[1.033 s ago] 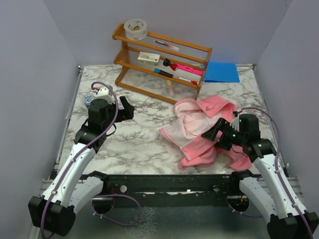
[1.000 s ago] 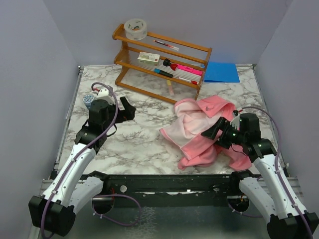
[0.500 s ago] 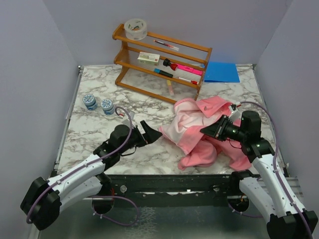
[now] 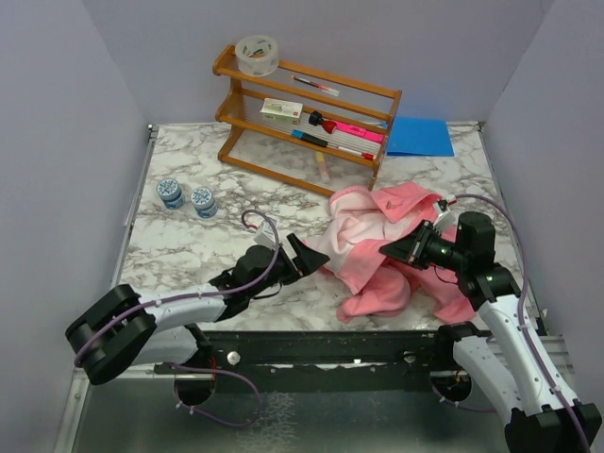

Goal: Zip up the jacket
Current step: Pick up the jacket from the corner of the board.

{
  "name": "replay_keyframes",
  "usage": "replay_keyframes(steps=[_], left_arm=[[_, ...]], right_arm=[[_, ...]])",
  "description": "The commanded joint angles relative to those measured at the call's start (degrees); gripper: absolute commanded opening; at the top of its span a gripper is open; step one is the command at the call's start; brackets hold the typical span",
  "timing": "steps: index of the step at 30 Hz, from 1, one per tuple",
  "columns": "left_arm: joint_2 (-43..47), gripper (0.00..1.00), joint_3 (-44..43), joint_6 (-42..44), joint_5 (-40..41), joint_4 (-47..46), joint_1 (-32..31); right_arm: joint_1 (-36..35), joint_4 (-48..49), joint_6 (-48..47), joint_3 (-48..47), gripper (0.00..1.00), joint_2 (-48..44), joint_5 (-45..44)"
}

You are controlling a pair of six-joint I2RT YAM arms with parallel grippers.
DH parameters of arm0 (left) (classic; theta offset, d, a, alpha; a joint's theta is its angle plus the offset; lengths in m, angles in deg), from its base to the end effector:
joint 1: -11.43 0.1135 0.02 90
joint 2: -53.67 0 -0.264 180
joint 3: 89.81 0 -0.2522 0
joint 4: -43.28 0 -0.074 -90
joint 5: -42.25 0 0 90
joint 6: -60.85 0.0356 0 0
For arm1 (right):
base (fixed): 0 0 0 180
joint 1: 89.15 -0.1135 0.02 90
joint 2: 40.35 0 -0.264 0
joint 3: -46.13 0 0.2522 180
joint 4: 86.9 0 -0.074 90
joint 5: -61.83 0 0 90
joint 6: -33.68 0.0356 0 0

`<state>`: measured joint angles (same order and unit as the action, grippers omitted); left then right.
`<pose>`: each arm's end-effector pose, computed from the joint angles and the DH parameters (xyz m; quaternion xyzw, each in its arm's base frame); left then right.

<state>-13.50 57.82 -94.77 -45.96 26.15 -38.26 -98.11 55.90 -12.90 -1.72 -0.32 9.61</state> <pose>0.1490 -0.1740 0.1796 -0.1210 0.7982 -0.4917 0.3263 0.1514 0.0460 0.2675 0.0859 0.8286 0.4615 0.3051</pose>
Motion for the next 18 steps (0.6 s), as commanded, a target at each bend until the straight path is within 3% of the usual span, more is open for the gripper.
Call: replay_keyframes(steps=[1,11,15,18], left_arm=[[-4.2,0.99,-0.1,-3.7,3.2,-8.0,-0.9],[-17.6,0.96,-4.5,-5.5,3.8,-19.6,-1.1],[-19.8,0.69,-7.1,-4.9,4.7,-20.6,-1.0],[-19.5,0.41,-8.3,-3.2,5.5,-20.6,-0.9]], right_arm=[[-0.2,-1.6,-0.9,0.6,0.00,-0.6,1.4],[-0.2,-2.9,-0.9,1.1,0.00,-0.1,1.9],[-0.2,-4.2,-1.2,1.9,0.01,-0.4,1.1],[-0.2,-4.8,-1.5,2.5,0.01,-0.4,0.3]])
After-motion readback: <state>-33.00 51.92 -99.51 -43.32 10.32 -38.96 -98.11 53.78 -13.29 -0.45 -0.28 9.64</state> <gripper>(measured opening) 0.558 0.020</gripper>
